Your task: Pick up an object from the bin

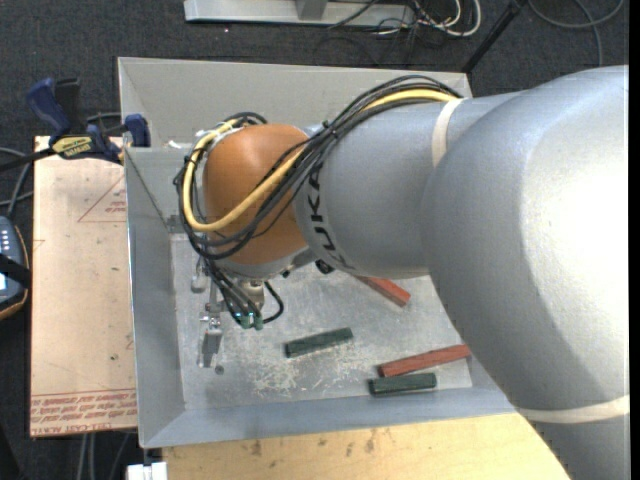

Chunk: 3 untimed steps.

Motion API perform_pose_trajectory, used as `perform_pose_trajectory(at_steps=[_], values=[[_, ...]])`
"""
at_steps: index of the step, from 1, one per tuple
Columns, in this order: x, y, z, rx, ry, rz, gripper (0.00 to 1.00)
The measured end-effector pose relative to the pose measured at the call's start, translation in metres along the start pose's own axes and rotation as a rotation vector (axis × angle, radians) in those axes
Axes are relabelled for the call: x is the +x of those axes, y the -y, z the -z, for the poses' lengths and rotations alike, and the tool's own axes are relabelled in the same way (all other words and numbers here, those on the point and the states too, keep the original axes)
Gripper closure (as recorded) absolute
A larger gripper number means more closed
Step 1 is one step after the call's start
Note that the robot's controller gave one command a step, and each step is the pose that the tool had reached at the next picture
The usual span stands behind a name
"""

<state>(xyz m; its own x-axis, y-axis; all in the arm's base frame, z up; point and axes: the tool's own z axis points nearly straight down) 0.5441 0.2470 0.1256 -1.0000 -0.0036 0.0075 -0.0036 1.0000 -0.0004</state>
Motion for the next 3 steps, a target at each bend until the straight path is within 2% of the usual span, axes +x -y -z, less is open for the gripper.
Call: perform_pose_trajectory(at_steps=[1, 2, 3], values=[[-0.002, 0.001, 0.004, -0.002, 0.007, -0.003, 0.0], [0.038, 0.035, -0.05, -0.001, -0.002, 0.113, 1.0], [0.038, 0.035, -0.05, -0.001, -0.002, 0.113, 1.0]])
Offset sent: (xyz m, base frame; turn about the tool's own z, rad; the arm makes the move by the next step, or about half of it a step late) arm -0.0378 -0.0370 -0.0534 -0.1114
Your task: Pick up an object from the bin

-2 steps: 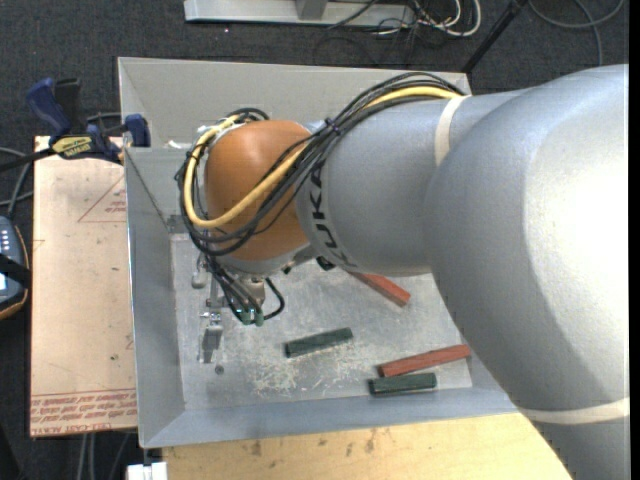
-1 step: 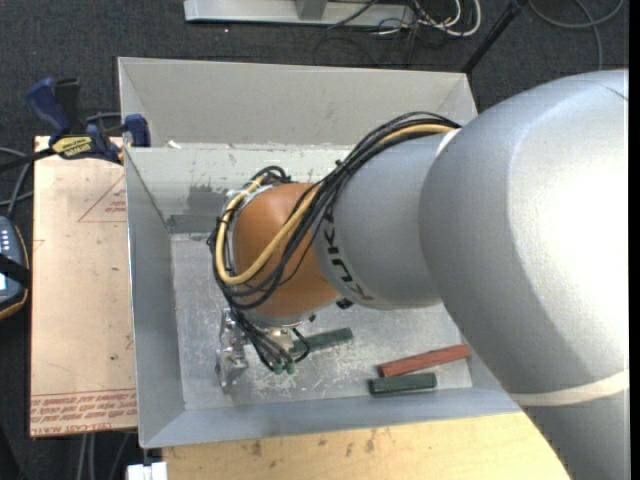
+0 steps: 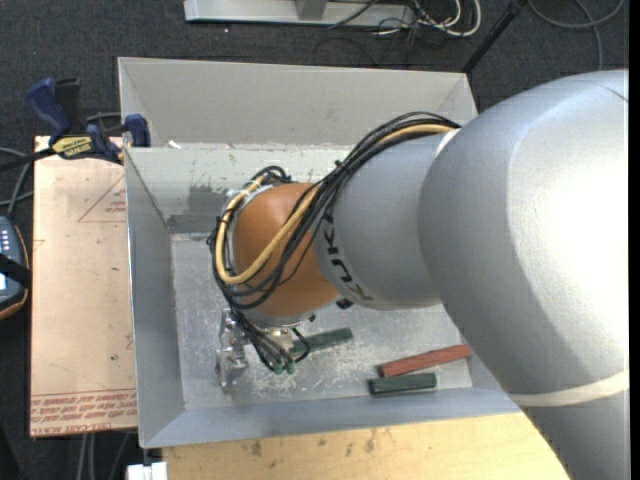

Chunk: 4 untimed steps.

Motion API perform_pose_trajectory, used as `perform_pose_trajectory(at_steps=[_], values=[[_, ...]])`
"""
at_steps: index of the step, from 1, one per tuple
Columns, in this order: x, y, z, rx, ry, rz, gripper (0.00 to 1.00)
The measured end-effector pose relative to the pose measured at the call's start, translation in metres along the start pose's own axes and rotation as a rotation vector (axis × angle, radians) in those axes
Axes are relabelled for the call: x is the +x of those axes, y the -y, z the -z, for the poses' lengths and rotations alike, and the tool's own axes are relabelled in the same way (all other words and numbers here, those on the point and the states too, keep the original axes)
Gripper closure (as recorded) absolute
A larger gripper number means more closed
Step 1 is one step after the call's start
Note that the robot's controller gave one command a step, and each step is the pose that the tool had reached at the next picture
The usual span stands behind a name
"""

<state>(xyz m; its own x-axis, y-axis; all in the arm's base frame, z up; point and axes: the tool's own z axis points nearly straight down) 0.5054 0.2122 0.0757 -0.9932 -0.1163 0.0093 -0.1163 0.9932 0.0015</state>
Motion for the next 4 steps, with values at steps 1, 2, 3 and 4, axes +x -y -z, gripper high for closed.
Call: perform_pose_trajectory(at_steps=[1, 2, 3, 4], values=[[0.003, 0.001, 0.047, 0.002, 0.003, 0.0, 1.0], [-0.003, -0.002, 0.047, 0.001, 0.009, 0.042, 0.0], [-0.005, -0.003, 0.027, 0.001, 0.009, 0.06, 0.0], [-0.006, -0.002, 0.023, 0.001, 0.009, 0.064, 0.0]])
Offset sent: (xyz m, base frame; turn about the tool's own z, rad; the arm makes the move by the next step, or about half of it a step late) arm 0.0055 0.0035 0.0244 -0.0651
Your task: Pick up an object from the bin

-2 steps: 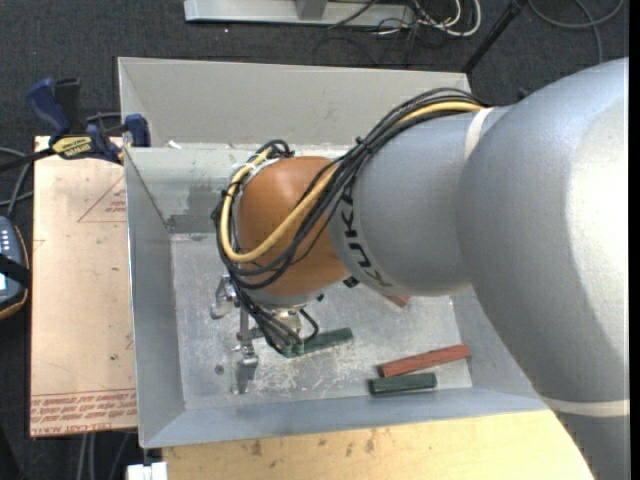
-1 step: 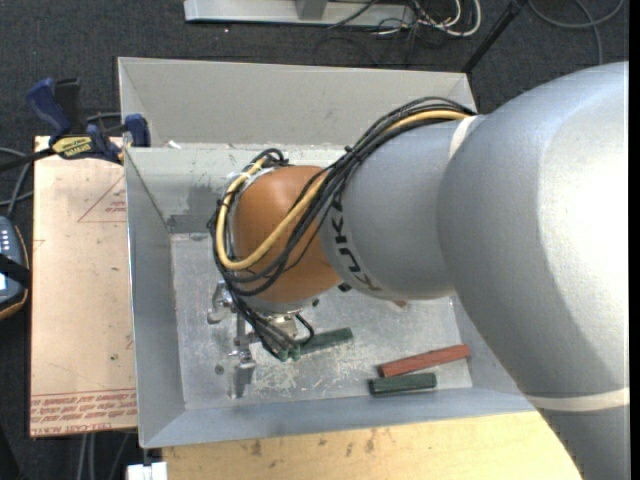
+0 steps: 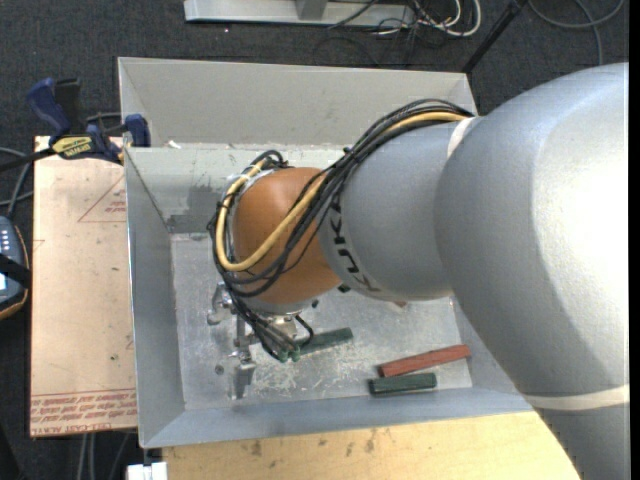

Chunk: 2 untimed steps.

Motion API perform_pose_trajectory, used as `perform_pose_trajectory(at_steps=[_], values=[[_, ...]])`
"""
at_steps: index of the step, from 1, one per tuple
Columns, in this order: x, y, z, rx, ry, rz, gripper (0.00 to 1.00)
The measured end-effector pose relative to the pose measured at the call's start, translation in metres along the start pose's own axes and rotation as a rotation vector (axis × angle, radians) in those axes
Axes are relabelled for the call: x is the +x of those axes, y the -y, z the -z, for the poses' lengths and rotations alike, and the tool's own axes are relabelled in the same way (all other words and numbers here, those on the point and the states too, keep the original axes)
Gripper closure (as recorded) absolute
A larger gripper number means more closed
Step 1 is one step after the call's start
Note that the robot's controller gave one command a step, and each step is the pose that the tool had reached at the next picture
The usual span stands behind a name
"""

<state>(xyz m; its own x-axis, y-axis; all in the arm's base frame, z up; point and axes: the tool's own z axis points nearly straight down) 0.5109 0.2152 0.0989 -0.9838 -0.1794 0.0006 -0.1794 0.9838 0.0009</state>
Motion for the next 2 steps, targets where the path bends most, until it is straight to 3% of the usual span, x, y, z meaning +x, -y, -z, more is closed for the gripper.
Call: perform_pose_trajectory(at_steps=[1, 2], values=[[0.0048, 0.0404, 0.0089, 0.001, -0.002, 0.001, 0.0], [0.0074, 0.0486, 0.0038, 0.001, 0.001, 0.042, 0.0]])
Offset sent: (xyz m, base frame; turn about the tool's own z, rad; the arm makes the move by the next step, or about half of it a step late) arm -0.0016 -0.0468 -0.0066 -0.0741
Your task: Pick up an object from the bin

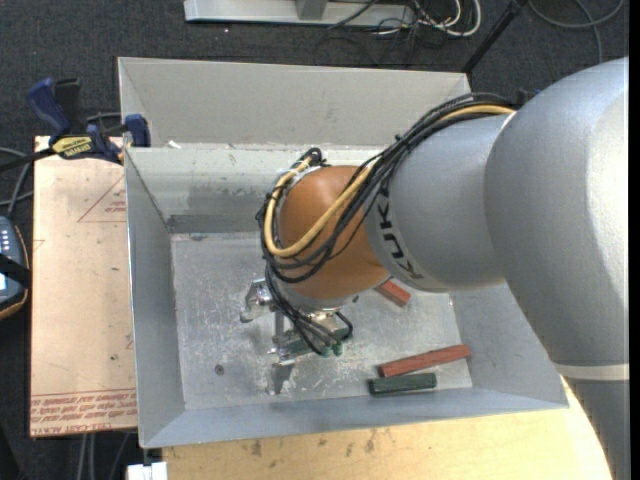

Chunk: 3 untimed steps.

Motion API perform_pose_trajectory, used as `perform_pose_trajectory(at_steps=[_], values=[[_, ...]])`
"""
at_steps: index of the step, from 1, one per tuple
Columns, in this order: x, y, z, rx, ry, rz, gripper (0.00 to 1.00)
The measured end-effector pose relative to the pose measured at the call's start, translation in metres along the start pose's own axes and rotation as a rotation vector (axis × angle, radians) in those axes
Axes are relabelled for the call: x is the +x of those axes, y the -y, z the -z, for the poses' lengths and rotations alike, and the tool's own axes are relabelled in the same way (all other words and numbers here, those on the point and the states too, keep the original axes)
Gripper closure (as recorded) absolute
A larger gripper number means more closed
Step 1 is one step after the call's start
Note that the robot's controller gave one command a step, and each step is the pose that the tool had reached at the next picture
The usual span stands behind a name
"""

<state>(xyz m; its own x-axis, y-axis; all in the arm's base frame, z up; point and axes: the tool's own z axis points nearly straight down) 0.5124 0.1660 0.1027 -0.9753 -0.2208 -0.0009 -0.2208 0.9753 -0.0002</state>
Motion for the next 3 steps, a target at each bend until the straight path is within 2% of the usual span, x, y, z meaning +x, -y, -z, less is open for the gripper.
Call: perform_pose_trajectory(at_steps=[1, 2, 3], values=[[-0.005, 0.038, -0.018, -0.002, 0.0, 0.192, 0.0], [0.011, 0.085, -0.019, -0.002, 0.001, 0.129, 1.0], [0.011, 0.085, -0.019, -0.002, 0.001, 0.129, 1.0]])
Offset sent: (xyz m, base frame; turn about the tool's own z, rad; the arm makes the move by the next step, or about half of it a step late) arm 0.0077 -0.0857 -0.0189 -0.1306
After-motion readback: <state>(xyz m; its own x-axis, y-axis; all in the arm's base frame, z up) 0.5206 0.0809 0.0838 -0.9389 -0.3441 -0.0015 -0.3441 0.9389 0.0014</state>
